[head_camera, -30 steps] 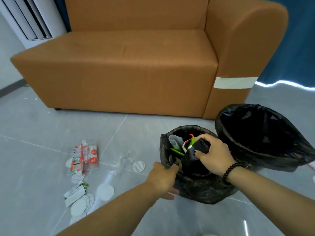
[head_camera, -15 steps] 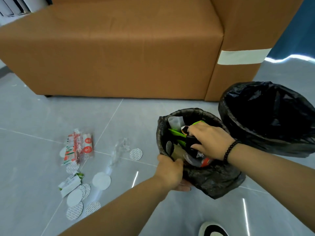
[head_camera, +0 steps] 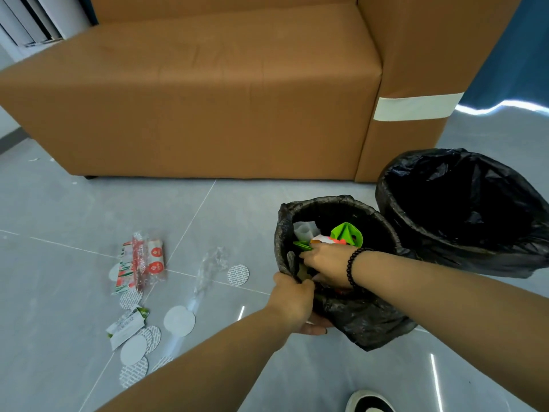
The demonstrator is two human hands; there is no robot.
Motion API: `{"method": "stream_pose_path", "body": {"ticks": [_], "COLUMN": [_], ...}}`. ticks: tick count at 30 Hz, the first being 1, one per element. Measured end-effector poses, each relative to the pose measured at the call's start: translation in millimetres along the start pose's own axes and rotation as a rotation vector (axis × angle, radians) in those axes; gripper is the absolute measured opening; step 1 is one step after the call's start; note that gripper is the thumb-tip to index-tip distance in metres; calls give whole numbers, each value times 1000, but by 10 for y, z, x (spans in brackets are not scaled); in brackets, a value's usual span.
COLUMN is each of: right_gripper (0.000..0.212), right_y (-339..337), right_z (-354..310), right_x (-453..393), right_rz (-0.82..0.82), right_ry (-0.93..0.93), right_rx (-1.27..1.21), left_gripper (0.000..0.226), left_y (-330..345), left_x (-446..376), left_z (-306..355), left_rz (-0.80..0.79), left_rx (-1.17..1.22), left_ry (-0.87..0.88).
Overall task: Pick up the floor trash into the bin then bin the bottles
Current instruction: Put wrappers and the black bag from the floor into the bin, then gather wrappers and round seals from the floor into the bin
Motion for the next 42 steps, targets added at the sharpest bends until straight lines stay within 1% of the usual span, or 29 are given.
{"method": "stream_pose_path", "body": {"ticks": [3, 4, 5, 7, 10, 13, 17, 19, 22, 26, 28, 32, 33, 34, 38, 41, 42], "right_gripper": [37, 39, 37, 31, 22, 22, 22, 21, 20, 23, 23, 22, 21, 21, 22, 28, 32], "right_y": [-123, -160, -173, -198, -248, -434, -854, -1057, -1318, -1482, -1456, -1240, -1175, -1122, -956, -893, -881], "right_z": [99, 140, 196, 263, 321, 312, 95, -108, -532, -1084, -1302, -1623, -1694, -1741, -1995, -2166, -2208], "right_x": [150, 209, 269, 380, 516, 617, 667, 659, 579, 326, 133, -355, -505, -623, -1195, -1596, -1722], "right_rz": [71, 105, 137, 205, 288, 309, 295, 246, 126, 8, -64, -182, -207, -222, -216, -206, -197], "right_ry": [122, 155, 188, 254, 327, 334, 231, 149, 30, -110, -147, -174, -170, -156, -127, -114, -108], "right_rx": [-350, -446, -528, -640, -703, -686, -612, -570, -474, -341, -285, -193, -181, -177, -157, -147, -170], "left_gripper": [31, 32, 35, 51, 69, 76, 77, 76, 72, 70, 65, 39, 36, 37, 58, 61, 56], "left_y": [-73, -123, -172, -301, -524, -755, -1130, -1331, -1708, -2229, -2455, -2777, -2852, -2899, -3147, -3279, -3322], "left_x": [40, 82, 117, 193, 316, 472, 726, 826, 991, 1075, 1051, 949, 896, 843, 564, 425, 392], "left_z": [-18, -24, -31, -54, -82, -72, -54, -45, -102, -290, -388, -603, -686, -763, -1162, -1323, -1340], "left_rz": [-39, -50, -59, -63, -51, -41, -50, -34, 11, 76, 97, 101, 100, 100, 111, 93, 90], "left_rx": [-78, -93, -109, -152, -202, -255, -332, -346, -319, -283, -270, -234, -226, -223, -159, -62, -39], "left_ry": [-13, -23, -31, -41, -42, -27, -21, -16, -3, -36, -52, -73, -80, -87, -119, -113, -109]}}
Point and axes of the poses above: each hand's wrist, its own x-axis away from the middle knuckle, its own y-axis out of the palm, z = x × y, the point moved 3 cm from there along -x, towards the middle knuckle, and after that the axes turned 6 degrees about x, right-handed, at the moved point
